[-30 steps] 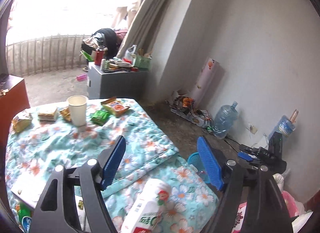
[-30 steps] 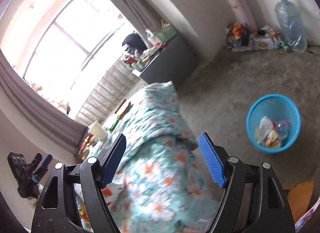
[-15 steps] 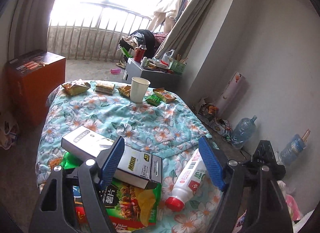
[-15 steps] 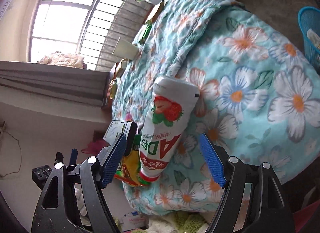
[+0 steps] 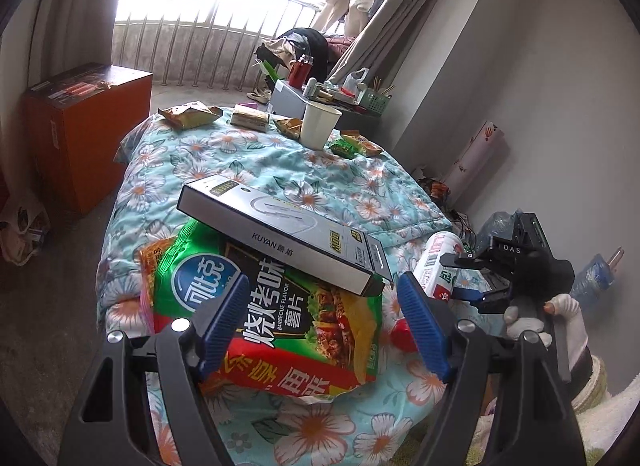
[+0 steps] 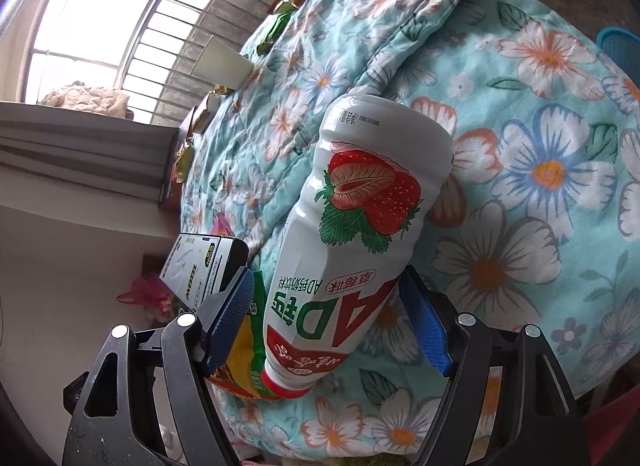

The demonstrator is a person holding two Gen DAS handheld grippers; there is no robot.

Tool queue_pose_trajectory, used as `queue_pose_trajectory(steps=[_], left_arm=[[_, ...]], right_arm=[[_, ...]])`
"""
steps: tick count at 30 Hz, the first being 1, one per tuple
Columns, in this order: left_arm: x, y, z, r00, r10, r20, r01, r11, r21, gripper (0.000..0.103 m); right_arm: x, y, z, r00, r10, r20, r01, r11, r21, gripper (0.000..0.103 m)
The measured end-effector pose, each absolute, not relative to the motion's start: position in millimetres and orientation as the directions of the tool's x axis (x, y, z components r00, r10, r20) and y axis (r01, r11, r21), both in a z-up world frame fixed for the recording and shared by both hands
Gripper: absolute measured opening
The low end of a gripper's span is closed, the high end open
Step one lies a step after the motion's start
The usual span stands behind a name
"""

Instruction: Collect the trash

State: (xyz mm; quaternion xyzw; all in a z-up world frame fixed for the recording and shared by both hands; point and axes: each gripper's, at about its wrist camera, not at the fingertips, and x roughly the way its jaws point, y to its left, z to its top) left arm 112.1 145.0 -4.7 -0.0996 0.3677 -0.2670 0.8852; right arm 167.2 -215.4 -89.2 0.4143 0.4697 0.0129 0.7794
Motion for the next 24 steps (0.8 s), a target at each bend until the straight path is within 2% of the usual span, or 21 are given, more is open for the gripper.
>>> queue_pose_trajectory(steps=[7,20,24], left_arm=[[120.7,148.0,-11.6,0.576,-0.553,-0.602,0.378,0.833,-0.404,0.074],[146.4,143.4,-19.4,0.559,-0.572,-0.600,0.334,0.818,-0.468,0.074],[152.6,140.3,-22.6,0.557,-0.569,-0.605,0.323,0.819,-0.474,0.074]], right_arm=[[184.5,-215.5,-87.4,0.543,0.377,-0.750,0.356,0.706,0.612,0.060],[219.7,-206.2,-69.0,0.542,0.284,-0.791,0.220,0.861,0.459,0.059],[230.6,-205.3,-69.2,0.542,0.280,-0.792,0.181,0.882,0.435,0.062]])
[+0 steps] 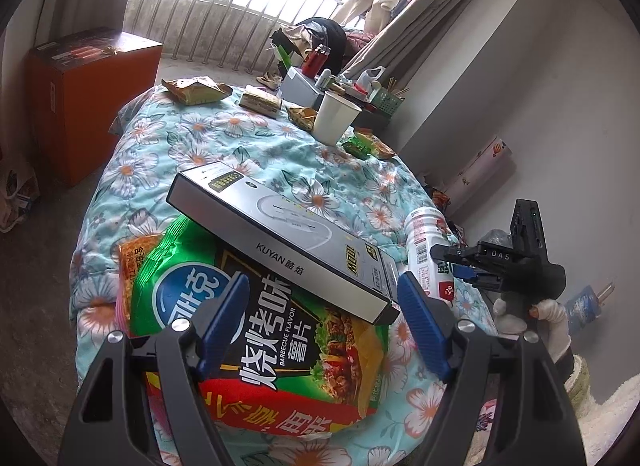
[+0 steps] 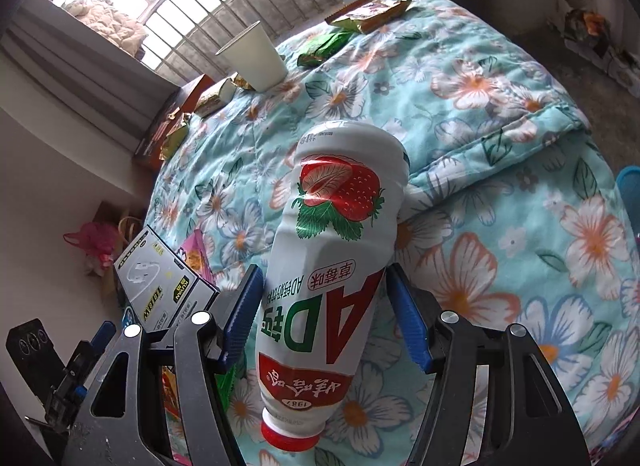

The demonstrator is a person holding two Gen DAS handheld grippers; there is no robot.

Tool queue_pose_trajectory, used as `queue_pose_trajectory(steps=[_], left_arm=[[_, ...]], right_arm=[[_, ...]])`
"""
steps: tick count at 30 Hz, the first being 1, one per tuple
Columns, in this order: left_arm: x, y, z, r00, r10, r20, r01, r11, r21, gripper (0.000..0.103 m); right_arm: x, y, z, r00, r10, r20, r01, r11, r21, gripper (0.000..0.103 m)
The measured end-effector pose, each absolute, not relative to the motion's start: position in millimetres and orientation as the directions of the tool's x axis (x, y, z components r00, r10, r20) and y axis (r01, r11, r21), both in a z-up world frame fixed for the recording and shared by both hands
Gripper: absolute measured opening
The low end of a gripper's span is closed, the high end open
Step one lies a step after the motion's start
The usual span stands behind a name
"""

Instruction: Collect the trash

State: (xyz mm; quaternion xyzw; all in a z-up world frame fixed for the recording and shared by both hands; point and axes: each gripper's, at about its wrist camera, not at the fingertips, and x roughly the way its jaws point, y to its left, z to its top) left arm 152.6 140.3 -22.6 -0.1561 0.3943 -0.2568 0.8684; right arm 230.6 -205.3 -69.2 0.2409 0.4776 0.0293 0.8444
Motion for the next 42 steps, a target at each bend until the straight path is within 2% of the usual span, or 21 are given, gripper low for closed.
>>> queue_pose_trajectory(steps=[3,11,14,16,18,21,26,30,35,42], left_arm=[[154.1,139.2,-24.9,0.552,-0.572,-0.607,0.319,0.817,-0.480,0.074],[158.2,138.7,-28.6,0.546,-0.554,-0.628,0.309,0.831,-0.463,0.074],[157.7,140.4,-28.7,0.554,-0.537,-0.635,0.303,0.842,-0.447,0.074],[156.2,142.0,-28.9,0.561,-0.530,-0.637,0.299,0.846,-0.441,0.074],[154.1,143.8,-29.3,0.568,-0.520,-0.638,0.293,0.852,-0.433,0.074],[149.3,146.1,-30.4,0.573,-0.508,-0.643,0.284,0.859,-0.426,0.074],[140.4,148.1,-35.1,0.584,-0.464,-0.666,0.262,0.884,-0.387,0.074],[137.2,151.1,-39.5,0.582,-0.462,-0.669,0.253,0.885,-0.391,0.074],[137.9,152.5,-43.5,0.580,-0.461,-0.671,0.254,0.886,-0.389,0.074],[140.0,151.9,-46.7,0.573,-0.464,-0.675,0.262,0.885,-0.386,0.074]], right_arm=[[227.8,-211.5,-66.1,0.549,0.291,-0.783,0.182,0.874,0.452,0.069],[206.4,-226.5,-34.9,0.619,0.231,-0.751,0.171,0.893,0.416,0.070],[208.7,-211.8,-9.4,0.646,0.262,-0.717,0.065,0.917,0.394,0.072],[218.4,-191.1,5.8,0.639,0.314,-0.702,-0.042,0.926,0.376,0.077],[232.4,-161.7,14.8,0.601,0.378,-0.704,-0.166,0.921,0.353,0.083],[260.4,-113.1,12.5,0.492,0.489,-0.721,-0.336,0.870,0.361,0.084],[305.2,-39.7,-20.1,0.318,0.512,-0.798,-0.502,0.805,0.316,0.084],[329.0,-8.1,-45.7,0.223,0.475,-0.852,-0.555,0.780,0.290,0.084],[346.1,9.0,-67.1,0.084,0.464,-0.882,-0.567,0.750,0.341,0.084],[332.6,22.5,-72.3,0.088,0.390,-0.917,-0.636,0.730,0.250,0.084]])
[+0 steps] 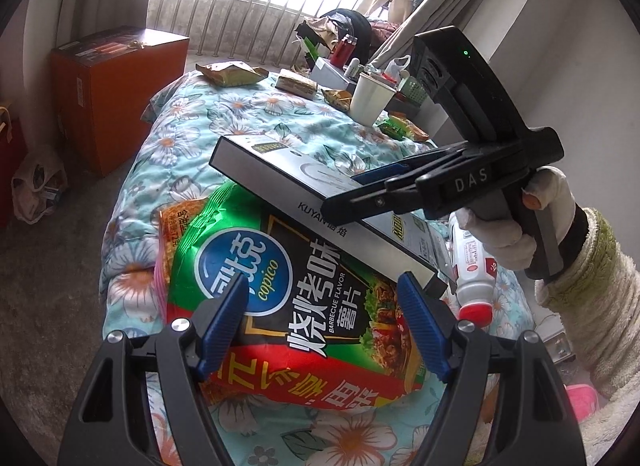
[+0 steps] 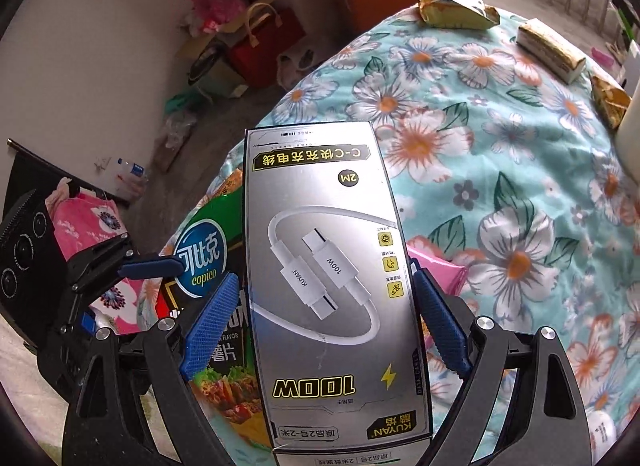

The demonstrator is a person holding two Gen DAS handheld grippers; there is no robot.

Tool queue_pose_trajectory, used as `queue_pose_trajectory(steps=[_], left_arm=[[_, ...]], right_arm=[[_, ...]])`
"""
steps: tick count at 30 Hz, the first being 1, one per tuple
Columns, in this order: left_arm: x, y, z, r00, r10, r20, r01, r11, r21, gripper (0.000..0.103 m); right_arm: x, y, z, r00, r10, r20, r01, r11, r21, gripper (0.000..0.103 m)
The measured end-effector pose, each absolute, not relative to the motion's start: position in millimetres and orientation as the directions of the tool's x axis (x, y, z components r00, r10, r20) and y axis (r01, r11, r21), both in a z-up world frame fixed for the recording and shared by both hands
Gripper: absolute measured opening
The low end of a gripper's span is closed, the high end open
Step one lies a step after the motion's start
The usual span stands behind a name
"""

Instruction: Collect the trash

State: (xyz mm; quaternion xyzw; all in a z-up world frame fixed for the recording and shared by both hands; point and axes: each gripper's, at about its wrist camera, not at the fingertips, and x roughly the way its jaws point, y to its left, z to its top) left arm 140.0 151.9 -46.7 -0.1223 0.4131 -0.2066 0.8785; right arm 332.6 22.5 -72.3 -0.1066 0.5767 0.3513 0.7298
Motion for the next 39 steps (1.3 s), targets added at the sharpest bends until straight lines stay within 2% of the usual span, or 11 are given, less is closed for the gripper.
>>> queue_pose_trajectory(steps=[5,9,17,21,25,29,33,37,39], left_arm=[[142.1,151.4,-48.5,0.570,-0.462,-0.679,0.260,0.886,-0.384,0.074],[141.9,152.9,-46.7,0.578,-0.459,-0.675,0.252,0.887,-0.388,0.074],[137.5,150.2,-29.6,0.592,-0.482,-0.645,0.269,0.873,-0.406,0.074],[137.8,134.0,-13.1,0.582,-0.533,-0.614,0.326,0.845,-0.424,0.074],[142.7,102.9,-0.1,0.529,-0.613,-0.586,0.414,0.790,-0.453,0.074],[152.7,62.1,2.9,0.439,-0.685,-0.581,0.476,0.726,-0.496,0.074],[163.1,12.9,-3.1,0.368,-0.699,-0.613,0.518,0.701,-0.489,0.074],[176.0,-28.2,-18.9,0.325,-0.677,-0.660,0.508,0.714,-0.482,0.074],[182.0,-42.4,-27.4,0.307,-0.656,-0.690,0.493,0.729,-0.474,0.074]], right_arm=[[322.7,25.4,-82.9,0.118,0.337,-0.934,-0.630,0.753,0.191,0.081],[324.7,11.2,-74.5,0.135,0.405,-0.904,-0.553,0.788,0.270,0.079],[313.3,-57.1,-37.8,0.242,0.599,-0.763,-0.391,0.780,0.488,0.078],[282.6,-110.3,-7.3,0.373,0.616,-0.693,-0.320,0.787,0.528,0.078],[233.7,-177.7,26.3,0.560,0.534,-0.634,-0.220,0.833,0.508,0.078],[183.6,-237.0,36.9,0.696,0.345,-0.630,-0.036,0.893,0.449,0.079],[156.1,-264.0,15.1,0.692,0.201,-0.693,0.122,0.914,0.387,0.079],[154.4,-261.3,-33.9,0.607,0.032,-0.794,0.278,0.927,0.251,0.081],[155.9,-266.5,-57.3,0.557,0.032,-0.830,0.296,0.926,0.234,0.081]])
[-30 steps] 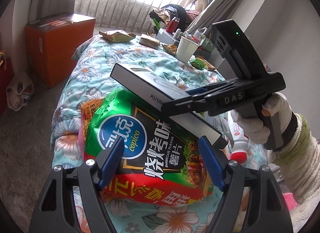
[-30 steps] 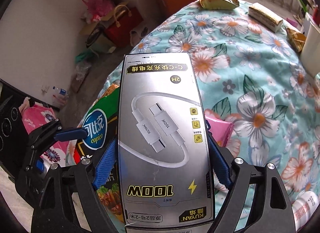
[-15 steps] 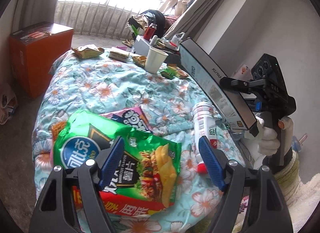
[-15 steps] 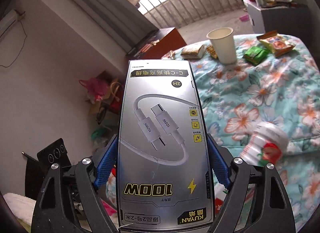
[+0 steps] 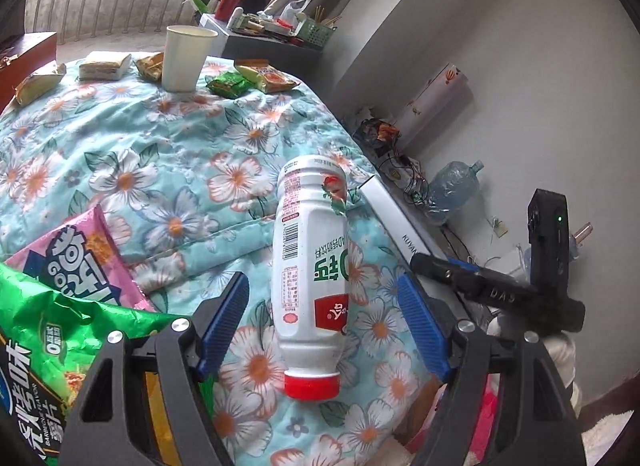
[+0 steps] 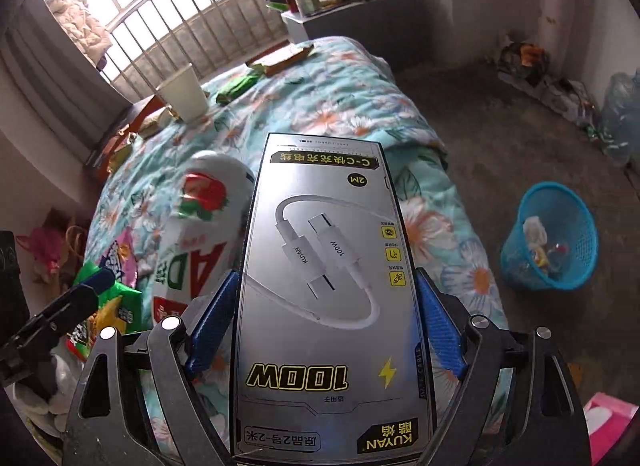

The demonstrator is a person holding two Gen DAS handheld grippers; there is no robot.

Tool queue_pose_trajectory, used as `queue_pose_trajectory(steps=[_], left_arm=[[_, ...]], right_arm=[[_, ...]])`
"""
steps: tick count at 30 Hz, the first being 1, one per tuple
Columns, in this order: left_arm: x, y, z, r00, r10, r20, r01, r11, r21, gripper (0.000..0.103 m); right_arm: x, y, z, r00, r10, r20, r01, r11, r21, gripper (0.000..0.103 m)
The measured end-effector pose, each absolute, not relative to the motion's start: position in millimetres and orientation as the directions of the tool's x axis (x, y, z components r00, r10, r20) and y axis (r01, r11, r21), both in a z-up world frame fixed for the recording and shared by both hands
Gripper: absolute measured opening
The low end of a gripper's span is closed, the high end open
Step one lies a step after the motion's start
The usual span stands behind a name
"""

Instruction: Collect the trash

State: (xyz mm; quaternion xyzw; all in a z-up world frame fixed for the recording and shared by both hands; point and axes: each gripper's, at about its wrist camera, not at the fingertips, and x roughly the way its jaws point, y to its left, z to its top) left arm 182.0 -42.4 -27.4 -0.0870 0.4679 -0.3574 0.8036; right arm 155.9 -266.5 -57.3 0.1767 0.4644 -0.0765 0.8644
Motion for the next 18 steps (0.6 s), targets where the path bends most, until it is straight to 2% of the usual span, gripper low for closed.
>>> queue_pose_trajectory(steps=[8,13,18], left_arm=[[188.0,-63.2,-42.8,0.284,-0.615,-0.736,0.475,0.757,-0.449,0.074],[191.5,-64.9,-41.6,0.285,-0.630,-0.722,0.486,0.744,-0.458,0.074],[186.2,-59.1,-36.6,0.300,-0.646,-0.702,0.507,0.731,-0.457,0.074]], right_arm=[[157.7,-274.6,-80.9,0.510,0.114,-0.853,0.293,0.909,0.297,0.081],[144.6,-286.7,-69.2,0.562,0.187,-0.806,0.289,0.868,0.403,0.081],[155.4,-280.0,-78.3,0.506,0.145,-0.850,0.293,0.898,0.328,0.081]])
